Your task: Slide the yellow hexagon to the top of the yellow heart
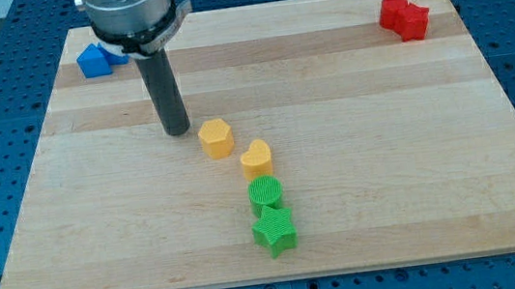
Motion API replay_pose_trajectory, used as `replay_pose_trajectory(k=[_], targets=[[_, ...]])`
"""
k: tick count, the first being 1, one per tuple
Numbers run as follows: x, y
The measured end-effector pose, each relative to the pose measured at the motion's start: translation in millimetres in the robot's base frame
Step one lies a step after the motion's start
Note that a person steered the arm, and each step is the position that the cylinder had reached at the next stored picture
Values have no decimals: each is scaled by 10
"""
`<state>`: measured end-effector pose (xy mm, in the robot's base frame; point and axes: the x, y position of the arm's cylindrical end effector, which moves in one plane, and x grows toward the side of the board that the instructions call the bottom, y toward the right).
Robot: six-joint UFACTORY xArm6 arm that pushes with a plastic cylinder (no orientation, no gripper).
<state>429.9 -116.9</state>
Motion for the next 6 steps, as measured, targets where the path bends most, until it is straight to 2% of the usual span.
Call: replay_pose_trajectory(k=[1,2,5,6], targets=[[292,31],[394,83],[242,755],[242,769]])
